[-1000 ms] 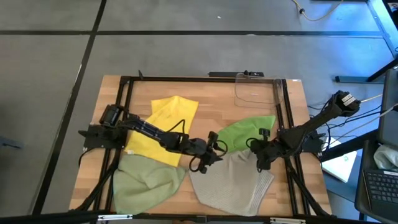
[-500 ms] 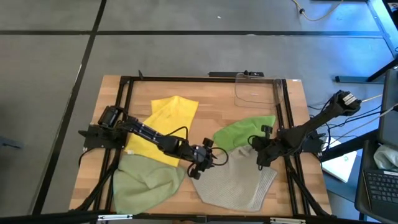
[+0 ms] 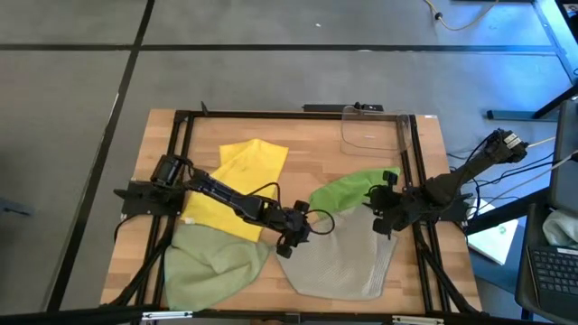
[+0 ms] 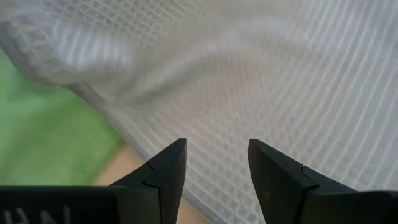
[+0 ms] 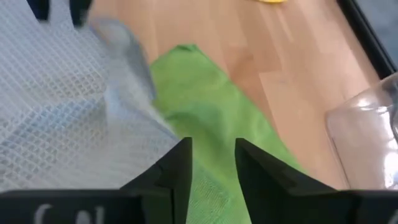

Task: Fold microfiber towels
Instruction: Adjust the gray cloth

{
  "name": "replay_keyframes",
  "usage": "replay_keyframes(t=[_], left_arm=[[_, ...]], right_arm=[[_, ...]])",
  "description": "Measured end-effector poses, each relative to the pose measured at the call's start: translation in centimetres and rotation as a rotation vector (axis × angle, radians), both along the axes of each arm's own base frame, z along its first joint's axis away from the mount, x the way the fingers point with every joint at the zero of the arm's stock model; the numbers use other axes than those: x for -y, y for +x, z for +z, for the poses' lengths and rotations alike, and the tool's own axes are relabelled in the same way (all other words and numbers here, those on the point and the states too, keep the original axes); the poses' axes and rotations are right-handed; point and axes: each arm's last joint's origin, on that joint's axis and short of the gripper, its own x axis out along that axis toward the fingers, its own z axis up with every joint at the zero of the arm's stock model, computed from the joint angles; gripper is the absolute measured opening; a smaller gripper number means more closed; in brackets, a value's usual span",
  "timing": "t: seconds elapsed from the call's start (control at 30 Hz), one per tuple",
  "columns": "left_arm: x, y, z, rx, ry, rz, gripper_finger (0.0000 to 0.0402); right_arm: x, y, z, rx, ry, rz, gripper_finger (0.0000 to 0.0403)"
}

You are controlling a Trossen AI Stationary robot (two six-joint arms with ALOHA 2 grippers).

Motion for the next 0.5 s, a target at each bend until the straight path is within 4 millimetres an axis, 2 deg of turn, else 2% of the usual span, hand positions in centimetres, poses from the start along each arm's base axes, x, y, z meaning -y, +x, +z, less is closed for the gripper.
replay_keyframes(t=[0.1, 0.23, 0.37, 0.5], left_arm=[[-0.3, 0.2, -2.2, -0.052, 0.019, 0.028, 0.0165], [-0.5, 0.6, -3.3, -0.046, 0.042, 0.083, 0.0165], [-0.8, 0.6, -3.5, -0.039, 0.101, 0.143, 0.0161], [-1.4, 0.0, -3.3, -0.073, 0.276, 0.251, 0.0149]], right_arm=[[0.2, -0.3, 0.0, -0.011, 0.000, -0.012, 0.0126], [0.6, -0.9, -0.3, -0.062, -0.002, -0.067, 0.0126], [0.8, -1.2, -0.5, -0.086, -0.001, -0.102, 0.0126], [0.8, -1.2, -0.5, -0.090, 0.008, -0.101, 0.0126]])
